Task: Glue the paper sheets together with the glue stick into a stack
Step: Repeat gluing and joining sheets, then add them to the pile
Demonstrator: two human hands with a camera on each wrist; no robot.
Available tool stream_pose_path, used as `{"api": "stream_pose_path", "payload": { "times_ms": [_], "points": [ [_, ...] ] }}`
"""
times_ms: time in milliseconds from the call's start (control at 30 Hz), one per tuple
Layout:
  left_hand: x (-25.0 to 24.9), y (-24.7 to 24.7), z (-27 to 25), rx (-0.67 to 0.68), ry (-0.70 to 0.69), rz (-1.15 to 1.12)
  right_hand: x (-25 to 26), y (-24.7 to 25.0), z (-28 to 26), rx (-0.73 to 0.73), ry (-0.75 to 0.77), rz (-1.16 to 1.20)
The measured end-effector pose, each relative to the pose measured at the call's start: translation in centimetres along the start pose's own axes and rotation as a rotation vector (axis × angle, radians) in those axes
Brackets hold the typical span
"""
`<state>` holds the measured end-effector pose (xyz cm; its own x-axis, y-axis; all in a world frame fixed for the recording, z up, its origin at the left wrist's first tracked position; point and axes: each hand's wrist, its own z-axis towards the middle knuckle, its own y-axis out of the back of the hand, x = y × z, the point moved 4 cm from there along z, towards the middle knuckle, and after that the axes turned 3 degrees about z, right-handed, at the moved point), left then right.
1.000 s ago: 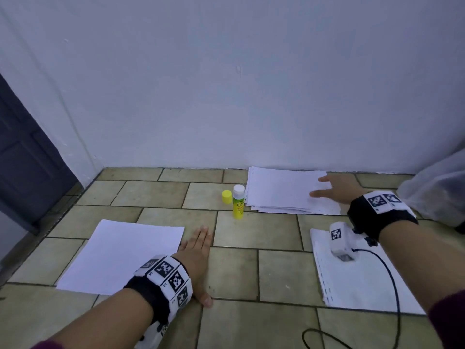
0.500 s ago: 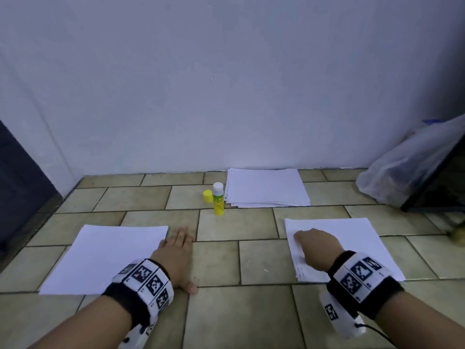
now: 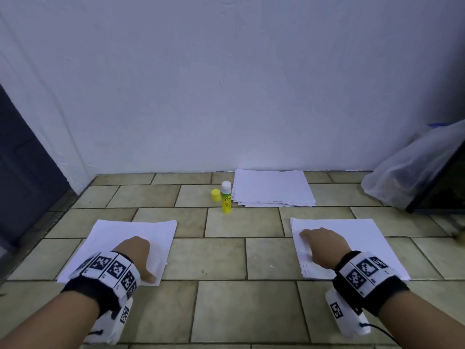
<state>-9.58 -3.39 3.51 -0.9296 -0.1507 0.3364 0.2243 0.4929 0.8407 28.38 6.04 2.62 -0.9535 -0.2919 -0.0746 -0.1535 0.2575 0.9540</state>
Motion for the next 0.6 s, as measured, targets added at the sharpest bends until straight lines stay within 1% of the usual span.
{"api": "stream_pose_path", "payload": {
  "times_ms": [67, 200, 233, 333, 367, 400, 467, 567, 600],
  "points": [
    [0.6, -0.3, 0.4, 0.021, 0.021, -0.026, -0.1, 0.0, 0.1, 0.002, 0.001, 0.009],
    [1.5, -0.3, 1.2, 0.077, 0.015, 0.060, -0.2, 0.0, 0.2, 0.003, 0.013, 0.038],
    [1.7, 0.0, 1.2, 0.071, 0.016, 0.052, -0.3, 0.0, 0.3, 0.004, 0.015, 0.043],
    [1.3, 1.8, 0.5, -0.015, -0.009, 0.107, -0.4, 0.2, 0.4, 0.014, 0.015, 0.073],
    [0.4, 3.3, -0.5, -0.044, -0.013, 0.111, -0.5, 0.3, 0.4, 0.014, 0.015, 0.086],
    [-0.7, 4.6, -1.2, -0.088, -0.046, 0.107, -0.5, 0.4, 0.5, 0.009, 0.016, 0.098],
    [-4.0, 6.8, -2.9, -0.147, -0.129, 0.025, -0.6, 0.7, 0.6, -0.008, 0.021, 0.119],
    [-10.0, 7.5, -4.6, -0.201, -0.279, -0.033, -0.8, 1.2, 0.9, -0.022, 0.017, 0.132],
    [-12.0, 7.5, -5.0, -0.199, -0.318, -0.054, -0.8, 1.4, 1.1, -0.021, 0.013, 0.135]
  ]
}}
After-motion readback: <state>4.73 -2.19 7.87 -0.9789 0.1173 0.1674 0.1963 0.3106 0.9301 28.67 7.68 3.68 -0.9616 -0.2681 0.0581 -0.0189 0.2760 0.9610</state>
